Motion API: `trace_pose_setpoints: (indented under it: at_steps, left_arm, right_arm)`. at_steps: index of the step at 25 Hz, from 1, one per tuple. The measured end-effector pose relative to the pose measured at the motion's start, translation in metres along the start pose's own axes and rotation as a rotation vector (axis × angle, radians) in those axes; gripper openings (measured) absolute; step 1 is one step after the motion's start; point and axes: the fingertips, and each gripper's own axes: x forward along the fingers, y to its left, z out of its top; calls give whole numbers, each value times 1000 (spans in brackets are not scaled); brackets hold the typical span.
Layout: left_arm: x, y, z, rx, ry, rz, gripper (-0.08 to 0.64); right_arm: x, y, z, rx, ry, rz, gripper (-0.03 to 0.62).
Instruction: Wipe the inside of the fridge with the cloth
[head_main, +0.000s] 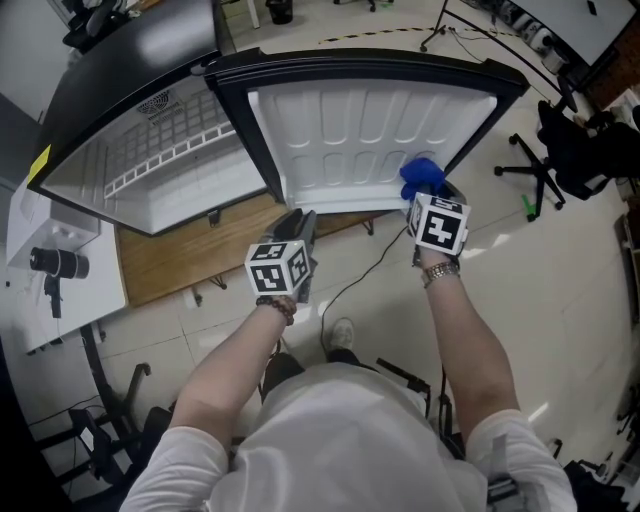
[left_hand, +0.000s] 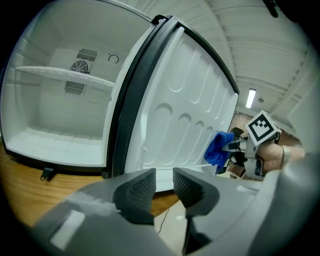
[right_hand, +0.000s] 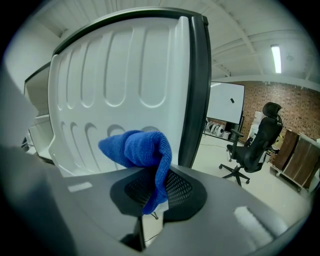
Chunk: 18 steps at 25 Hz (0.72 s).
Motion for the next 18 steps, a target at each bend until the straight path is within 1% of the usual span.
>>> trace_pose_setpoints:
  at_steps: [5, 9, 14, 18]
  left_arm:
    - [9, -9, -1, -110, 6, -52, 125]
    - [16, -8, -5, -205, 13, -76, 140]
    - [24, -5, -7, -278, 13, -86, 143]
    - [27, -4, -4, -332, -3, -95, 148]
  right_arm:
    - [-10, -4, 2, 10, -13, 20, 38]
    - [-24, -2, 3, 9, -29, 43, 38]
    - [-42, 9, 3, 3, -51, 91, 38]
    - [-57, 28, 4, -8, -66, 147, 38]
